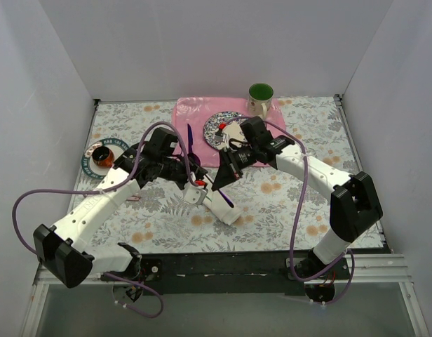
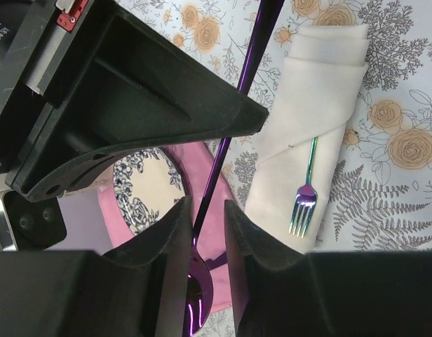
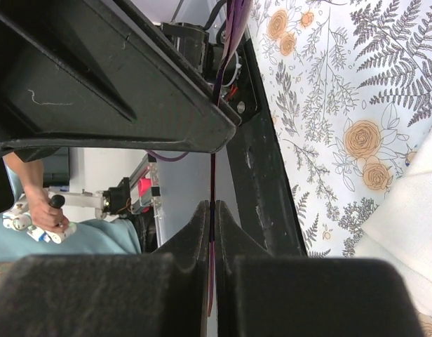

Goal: Fold the napkin into a case and place the utensils inside
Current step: Pass from the right arm to the left, then insert the spoon into the folded napkin.

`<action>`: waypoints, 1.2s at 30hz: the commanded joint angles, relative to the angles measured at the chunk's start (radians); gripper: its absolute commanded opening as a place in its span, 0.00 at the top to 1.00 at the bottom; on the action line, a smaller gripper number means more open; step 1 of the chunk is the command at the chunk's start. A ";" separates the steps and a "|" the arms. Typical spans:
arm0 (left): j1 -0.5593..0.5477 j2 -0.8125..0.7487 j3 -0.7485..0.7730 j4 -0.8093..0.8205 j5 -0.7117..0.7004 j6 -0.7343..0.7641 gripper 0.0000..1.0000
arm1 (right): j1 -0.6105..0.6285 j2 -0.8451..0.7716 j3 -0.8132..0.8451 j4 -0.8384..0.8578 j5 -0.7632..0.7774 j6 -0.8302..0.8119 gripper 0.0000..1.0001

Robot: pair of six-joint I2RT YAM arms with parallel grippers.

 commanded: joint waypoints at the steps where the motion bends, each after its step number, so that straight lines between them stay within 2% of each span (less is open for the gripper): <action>1: -0.003 0.008 0.033 -0.009 -0.025 0.024 0.79 | 0.008 0.002 0.048 -0.020 0.000 -0.034 0.99; 4: -0.002 0.016 0.032 -0.023 -0.032 0.031 0.82 | 0.008 0.001 0.043 -0.035 0.015 -0.055 0.99; 8: -0.002 0.021 0.017 -0.015 -0.051 0.038 0.90 | 0.008 0.001 0.058 -0.058 0.038 -0.091 0.99; 11: -0.003 0.025 0.007 -0.005 -0.063 0.047 0.91 | 0.011 0.005 0.077 -0.072 0.043 -0.103 0.99; 15: -0.003 0.037 0.009 -0.025 -0.066 0.077 1.00 | 0.011 0.005 0.077 -0.075 0.041 -0.106 0.99; 19: -0.002 0.037 -0.002 -0.023 -0.085 0.097 1.00 | 0.013 0.005 0.074 -0.063 0.028 -0.097 0.98; 20: -0.003 0.039 0.000 -0.034 -0.088 0.097 1.00 | 0.013 0.005 0.075 -0.061 0.026 -0.097 0.89; 21: -0.003 0.048 0.001 -0.041 -0.091 0.097 1.00 | 0.011 0.004 0.077 -0.061 0.026 -0.097 0.66; 22: -0.003 0.050 0.000 -0.049 -0.097 0.097 1.00 | 0.008 0.005 0.080 -0.063 0.020 -0.097 0.54; 25: -0.003 0.051 -0.043 -0.042 -0.146 0.087 1.00 | -0.019 0.002 0.098 -0.067 0.023 -0.101 0.22; 30: 0.044 0.044 -0.138 0.047 -0.190 0.096 1.00 | -0.127 -0.019 0.147 -0.090 0.054 -0.117 0.01; 36: 0.168 0.114 -0.161 0.098 -0.155 0.246 1.00 | -0.249 -0.047 0.206 -0.205 0.086 -0.184 0.01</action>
